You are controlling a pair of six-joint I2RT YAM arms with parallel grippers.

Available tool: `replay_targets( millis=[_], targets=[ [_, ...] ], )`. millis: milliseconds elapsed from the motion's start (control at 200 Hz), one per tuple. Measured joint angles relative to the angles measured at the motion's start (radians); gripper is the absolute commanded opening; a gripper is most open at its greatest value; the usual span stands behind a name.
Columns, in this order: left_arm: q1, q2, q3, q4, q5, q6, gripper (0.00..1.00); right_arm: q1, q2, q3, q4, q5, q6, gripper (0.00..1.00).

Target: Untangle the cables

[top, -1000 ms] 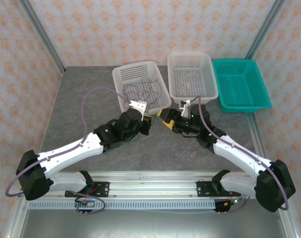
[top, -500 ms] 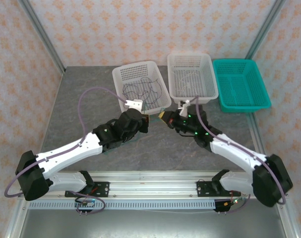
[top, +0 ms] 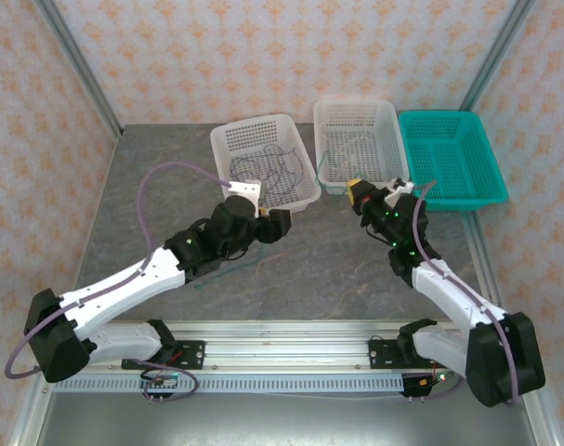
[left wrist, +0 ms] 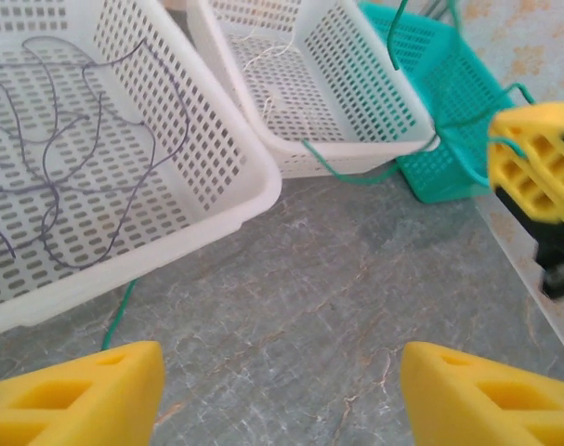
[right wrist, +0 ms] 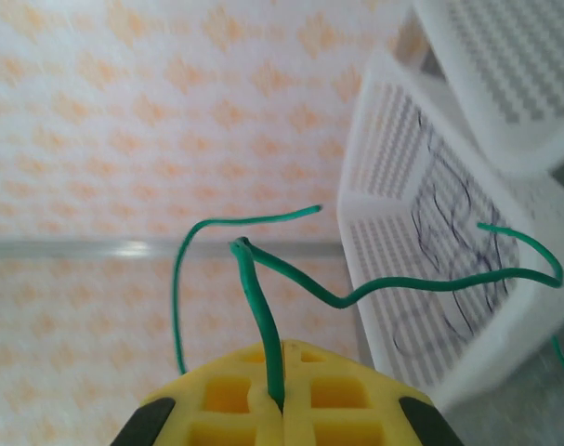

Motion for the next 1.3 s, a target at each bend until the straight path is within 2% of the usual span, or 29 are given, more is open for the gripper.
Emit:
replay_targets(
  millis=[215, 445, 596, 626, 691, 721, 766, 806, 911, 1011, 1171, 1301],
  targets=[
    [0.000, -0.161, -0.051, 0.008, 0.024, 0.040, 1.00, -0.233, 0.126, 0.014, 0.213, 0.014, 0.092, 0.00],
    [0.000, -0.228, -0.112, 0.001, 0.024, 0.058, 1.00, -0.409, 0.195, 0.078, 0.261, 0.034, 0.028, 0.00],
    [0.000, -0.258, -0.116, -0.024, 0.021, 0.066, 1.00, -0.516, 0.318, 0.130, 0.251, 0.051, -0.032, 0.00],
    [0.000, -0.267, -0.116, -0.031, 0.018, 0.066, 1.00, -0.529, 0.341, 0.145, 0.232, 0.057, -0.050, 0.10],
    [0.000, -0.284, -0.116, -0.047, 0.010, 0.065, 1.00, -0.554, 0.390, 0.191, 0.166, 0.072, -0.087, 0.53],
    [0.000, -0.291, -0.116, -0.055, 0.004, 0.065, 1.00, -0.563, 0.410, 0.215, 0.137, 0.075, -0.106, 0.65],
    [0.000, -0.303, -0.116, -0.067, -0.006, 0.064, 1.00, -0.578, 0.442, 0.260, 0.092, 0.068, -0.127, 0.78],
    [0.000, -0.314, -0.117, -0.080, -0.017, 0.056, 1.00, -0.589, 0.466, 0.298, 0.060, 0.055, -0.141, 0.99],
    [0.000, -0.346, -0.118, -0.144, -0.082, 0.014, 1.00, -0.602, 0.459, 0.329, -0.008, 0.035, -0.177, 0.99],
    [0.001, -0.368, -0.118, -0.243, -0.174, -0.080, 1.00, -0.601, 0.375, 0.289, -0.065, 0.022, -0.209, 0.99],
    [0.015, -0.370, -0.121, -0.423, -0.272, -0.288, 1.00, -0.594, 0.140, 0.158, -0.121, -0.032, -0.267, 0.99],
    [0.018, -0.398, -0.159, -0.527, -0.321, -0.503, 1.00, -0.542, -0.080, 0.105, -0.268, -0.051, -0.351, 0.99]
  ],
)
